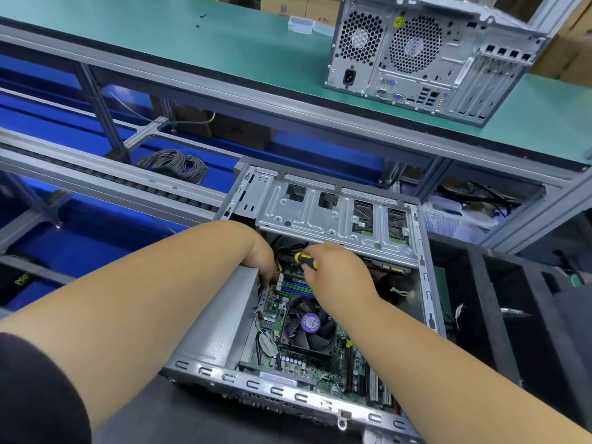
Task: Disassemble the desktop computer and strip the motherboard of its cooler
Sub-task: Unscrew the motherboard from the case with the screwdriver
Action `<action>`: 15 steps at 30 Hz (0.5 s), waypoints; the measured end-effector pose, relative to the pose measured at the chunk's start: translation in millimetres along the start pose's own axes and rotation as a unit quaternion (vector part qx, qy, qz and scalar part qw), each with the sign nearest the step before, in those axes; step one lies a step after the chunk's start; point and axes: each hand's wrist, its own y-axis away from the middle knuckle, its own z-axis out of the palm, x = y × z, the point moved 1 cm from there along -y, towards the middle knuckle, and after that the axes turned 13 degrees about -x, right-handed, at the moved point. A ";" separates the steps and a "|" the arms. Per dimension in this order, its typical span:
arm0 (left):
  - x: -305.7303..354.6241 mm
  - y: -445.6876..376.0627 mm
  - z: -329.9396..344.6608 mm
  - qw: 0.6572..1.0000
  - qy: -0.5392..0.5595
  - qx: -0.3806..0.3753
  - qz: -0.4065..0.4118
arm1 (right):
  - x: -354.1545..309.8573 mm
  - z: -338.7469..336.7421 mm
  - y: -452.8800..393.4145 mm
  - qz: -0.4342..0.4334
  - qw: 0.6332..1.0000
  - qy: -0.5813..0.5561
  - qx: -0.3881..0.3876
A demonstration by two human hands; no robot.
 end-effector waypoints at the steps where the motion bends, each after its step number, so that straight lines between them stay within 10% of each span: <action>1: -2.3 -2.0 0.6 1.000 -0.015 -0.003 -0.001 | 1.1 0.4 1.1 0.003 1.000 0.000 0.002; 15: -23.3 -30.4 -2.4 0.996 -0.063 -0.005 -0.064 | -0.2 9.2 -5.2 0.006 1.000 -0.015 0.007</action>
